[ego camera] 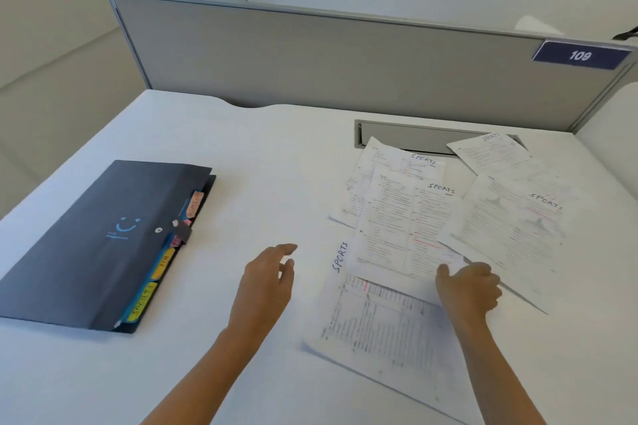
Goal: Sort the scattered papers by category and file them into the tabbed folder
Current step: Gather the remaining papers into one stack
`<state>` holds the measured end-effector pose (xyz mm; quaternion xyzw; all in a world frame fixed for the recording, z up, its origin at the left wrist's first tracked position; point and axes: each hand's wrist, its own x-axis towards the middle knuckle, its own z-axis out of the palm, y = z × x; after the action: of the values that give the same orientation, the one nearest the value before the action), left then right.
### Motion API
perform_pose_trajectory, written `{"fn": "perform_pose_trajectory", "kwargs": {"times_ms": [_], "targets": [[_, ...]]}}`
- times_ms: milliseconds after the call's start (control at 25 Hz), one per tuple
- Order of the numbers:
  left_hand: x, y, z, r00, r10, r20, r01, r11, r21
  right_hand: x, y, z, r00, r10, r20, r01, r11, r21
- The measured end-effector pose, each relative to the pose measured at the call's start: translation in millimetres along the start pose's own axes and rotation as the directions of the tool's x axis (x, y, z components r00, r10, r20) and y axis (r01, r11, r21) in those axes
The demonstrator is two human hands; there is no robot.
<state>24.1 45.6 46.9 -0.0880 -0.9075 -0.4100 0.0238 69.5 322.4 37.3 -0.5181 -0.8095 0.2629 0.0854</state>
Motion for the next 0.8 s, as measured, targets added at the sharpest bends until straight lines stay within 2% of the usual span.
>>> {"fn": "perform_pose_trajectory", "kwargs": {"times_ms": [120,280,320,400,480,640,720,800], "targets": [[-7,11,28,0.997,-0.014,0.082,0.018,0.999,-0.045,-1,2,0,0.999,0.0,0.041,0.007,0.986,-0.168],[-12,26,45,0.99,-0.067,0.126,0.072,0.997,-0.037,7,6,7,0.998,-0.029,0.055,0.036,0.99,-0.138],[-12,27,45,0.989,-0.073,0.13,0.079,0.996,-0.039,11,6,8,0.998,-0.043,0.05,0.047,0.996,-0.082],[-10,29,42,0.988,-0.076,0.133,0.084,0.995,-0.061,16,9,5,0.997,-0.045,0.062,0.036,0.99,0.14],[-3,28,34,0.987,-0.098,0.126,0.113,0.987,-0.117,11,11,-4,0.991,-0.034,0.129,-0.015,0.933,0.361],[13,28,22,0.964,-0.203,0.171,0.242,0.936,-0.254,-7,15,-15,0.963,-0.103,0.248,-0.055,0.827,0.559],[17,38,15,0.91,-0.293,0.293,0.393,0.835,-0.385,-17,15,-15,0.946,-0.167,0.279,-0.042,0.788,0.615],[22,44,5,0.831,-0.359,0.425,0.546,0.672,-0.501,-25,15,-14,0.929,-0.246,0.278,0.014,0.771,0.636]]}}
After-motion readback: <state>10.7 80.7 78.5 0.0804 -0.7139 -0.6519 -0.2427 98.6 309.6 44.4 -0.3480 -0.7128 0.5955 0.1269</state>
